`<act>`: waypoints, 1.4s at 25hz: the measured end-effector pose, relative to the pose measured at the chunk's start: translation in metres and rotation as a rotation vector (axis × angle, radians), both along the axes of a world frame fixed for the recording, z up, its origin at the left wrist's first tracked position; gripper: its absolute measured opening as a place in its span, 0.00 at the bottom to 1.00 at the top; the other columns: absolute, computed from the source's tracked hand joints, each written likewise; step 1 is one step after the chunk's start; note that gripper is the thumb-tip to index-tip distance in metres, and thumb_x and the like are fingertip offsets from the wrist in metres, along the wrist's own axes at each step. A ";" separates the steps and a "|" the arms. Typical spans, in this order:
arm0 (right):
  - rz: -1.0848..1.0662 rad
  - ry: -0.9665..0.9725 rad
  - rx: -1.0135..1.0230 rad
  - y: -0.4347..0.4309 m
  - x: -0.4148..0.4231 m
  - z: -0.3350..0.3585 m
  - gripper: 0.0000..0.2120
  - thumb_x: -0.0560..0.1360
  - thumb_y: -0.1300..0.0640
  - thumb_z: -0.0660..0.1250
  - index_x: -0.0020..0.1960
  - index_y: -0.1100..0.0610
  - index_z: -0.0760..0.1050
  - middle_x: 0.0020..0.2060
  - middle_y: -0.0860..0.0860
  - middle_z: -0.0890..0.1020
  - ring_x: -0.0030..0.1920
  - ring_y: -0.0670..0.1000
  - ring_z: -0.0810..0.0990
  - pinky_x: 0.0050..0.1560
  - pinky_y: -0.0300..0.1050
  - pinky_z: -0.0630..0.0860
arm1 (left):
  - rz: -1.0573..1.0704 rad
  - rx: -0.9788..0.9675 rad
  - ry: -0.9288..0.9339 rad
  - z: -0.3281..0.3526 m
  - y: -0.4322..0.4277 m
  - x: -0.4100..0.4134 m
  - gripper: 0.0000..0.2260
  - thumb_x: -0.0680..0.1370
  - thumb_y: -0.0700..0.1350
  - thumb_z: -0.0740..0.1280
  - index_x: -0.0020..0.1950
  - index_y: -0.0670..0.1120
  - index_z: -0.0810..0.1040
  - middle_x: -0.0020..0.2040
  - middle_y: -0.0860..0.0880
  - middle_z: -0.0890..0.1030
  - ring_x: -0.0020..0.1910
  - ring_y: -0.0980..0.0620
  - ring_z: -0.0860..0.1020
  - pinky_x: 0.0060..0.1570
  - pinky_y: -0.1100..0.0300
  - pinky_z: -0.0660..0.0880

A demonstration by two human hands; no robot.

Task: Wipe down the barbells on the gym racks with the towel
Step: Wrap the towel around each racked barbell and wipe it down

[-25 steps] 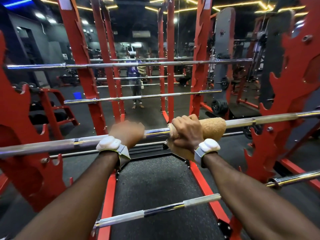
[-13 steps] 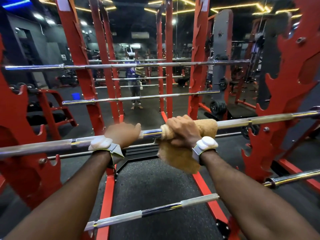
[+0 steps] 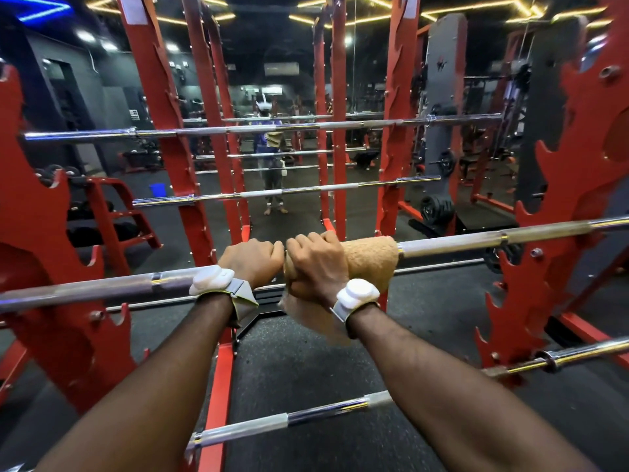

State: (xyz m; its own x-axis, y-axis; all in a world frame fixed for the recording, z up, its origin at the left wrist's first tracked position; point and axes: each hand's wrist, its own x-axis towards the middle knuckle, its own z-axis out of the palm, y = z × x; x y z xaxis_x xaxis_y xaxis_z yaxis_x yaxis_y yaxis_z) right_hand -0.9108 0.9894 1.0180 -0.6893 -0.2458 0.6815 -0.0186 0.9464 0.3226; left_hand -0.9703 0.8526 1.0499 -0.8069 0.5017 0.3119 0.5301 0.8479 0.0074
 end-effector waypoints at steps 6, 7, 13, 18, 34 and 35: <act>0.087 -0.077 0.031 0.036 0.012 0.007 0.20 0.54 0.49 0.67 0.44 0.54 0.71 0.36 0.51 0.76 0.35 0.57 0.74 0.38 0.50 0.68 | 0.005 -0.017 0.053 -0.001 -0.004 0.004 0.26 0.82 0.58 0.46 0.49 0.47 0.81 0.52 0.42 0.82 0.52 0.39 0.80 0.49 0.51 0.72; 0.065 -0.102 0.040 0.041 0.014 0.008 0.22 0.52 0.48 0.69 0.44 0.54 0.72 0.36 0.51 0.76 0.35 0.57 0.75 0.38 0.49 0.68 | 0.002 -0.024 0.060 -0.001 -0.005 0.004 0.26 0.82 0.58 0.45 0.49 0.48 0.81 0.51 0.42 0.82 0.51 0.40 0.80 0.48 0.51 0.72; -0.037 -0.167 -0.031 0.113 0.037 0.007 0.28 0.55 0.36 0.64 0.46 0.55 0.73 0.37 0.51 0.77 0.37 0.57 0.77 0.40 0.51 0.67 | 0.000 -0.030 0.068 -0.003 -0.004 0.005 0.29 0.82 0.59 0.44 0.51 0.48 0.82 0.50 0.42 0.82 0.51 0.39 0.80 0.44 0.53 0.68; -0.135 -0.053 -0.019 0.111 0.037 -0.001 0.22 0.58 0.40 0.63 0.44 0.55 0.74 0.36 0.51 0.77 0.37 0.57 0.76 0.42 0.51 0.68 | -0.002 -0.001 0.104 -0.004 -0.002 0.004 0.28 0.82 0.58 0.46 0.46 0.46 0.82 0.47 0.42 0.82 0.48 0.40 0.80 0.42 0.54 0.68; -0.005 -0.036 -0.016 0.005 0.003 0.002 0.17 0.54 0.50 0.68 0.41 0.52 0.70 0.34 0.49 0.75 0.34 0.55 0.74 0.38 0.48 0.62 | 0.014 0.078 0.048 -0.005 -0.003 0.002 0.25 0.82 0.55 0.47 0.49 0.47 0.82 0.51 0.43 0.83 0.52 0.40 0.80 0.48 0.53 0.71; 0.002 -0.074 -0.013 0.009 0.003 0.005 0.19 0.53 0.49 0.68 0.41 0.53 0.70 0.34 0.48 0.75 0.34 0.55 0.74 0.37 0.48 0.63 | 0.014 0.077 0.063 -0.005 -0.004 0.003 0.25 0.82 0.56 0.47 0.48 0.48 0.82 0.51 0.43 0.83 0.52 0.40 0.80 0.48 0.53 0.71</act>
